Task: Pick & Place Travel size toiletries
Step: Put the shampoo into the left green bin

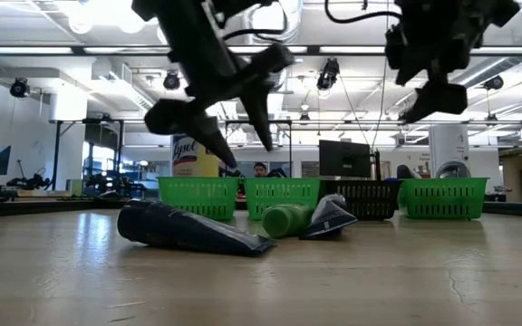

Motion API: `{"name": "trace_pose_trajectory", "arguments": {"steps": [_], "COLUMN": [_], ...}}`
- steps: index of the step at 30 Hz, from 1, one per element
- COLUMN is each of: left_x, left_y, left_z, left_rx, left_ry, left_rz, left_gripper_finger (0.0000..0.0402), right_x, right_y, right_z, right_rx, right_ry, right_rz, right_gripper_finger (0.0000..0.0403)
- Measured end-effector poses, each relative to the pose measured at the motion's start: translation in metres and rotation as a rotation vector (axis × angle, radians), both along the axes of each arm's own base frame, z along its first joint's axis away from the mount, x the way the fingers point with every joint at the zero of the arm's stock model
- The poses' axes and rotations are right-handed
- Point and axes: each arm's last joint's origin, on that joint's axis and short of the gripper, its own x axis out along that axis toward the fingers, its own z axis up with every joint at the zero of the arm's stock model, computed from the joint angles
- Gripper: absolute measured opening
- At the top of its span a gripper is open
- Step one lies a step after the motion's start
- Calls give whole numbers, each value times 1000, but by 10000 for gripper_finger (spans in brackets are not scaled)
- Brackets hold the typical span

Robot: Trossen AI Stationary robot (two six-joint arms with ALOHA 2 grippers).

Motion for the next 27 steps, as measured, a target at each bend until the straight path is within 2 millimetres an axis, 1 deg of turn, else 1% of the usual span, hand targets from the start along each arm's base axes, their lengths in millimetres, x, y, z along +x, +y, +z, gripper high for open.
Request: {"name": "trace_pose_trajectory", "arguments": {"steps": [4,6,9,12,22,27], "left_x": [25,38,56,67,75,74], "left_y": [-12,-18,-28,-35,-48,-48], "left_z": [-5,-8,-10,-12,-35,-43], "left_rx": [39,49,47,32,-16,2], "left_ry": [153,201,205,192,203,239], "left_rz": [-19,-34,-61,-77,-20,-10], "left_gripper_finger": [252,252,252,252,252,252], "right_x": [-12,-16,-21,-25,-30,-30], "right_y": [2,2,3,4,5,5], "right_z": [6,10,14,17,16,16], "right_rx": [-17,-24,-29,-32,-49,-51], "right_ry": [-4,-24,-54,-72,-47,-45], "right_rz": [6,7,7,7,31,32], "right_gripper_finger": [342,349,357,359,333,325]}}
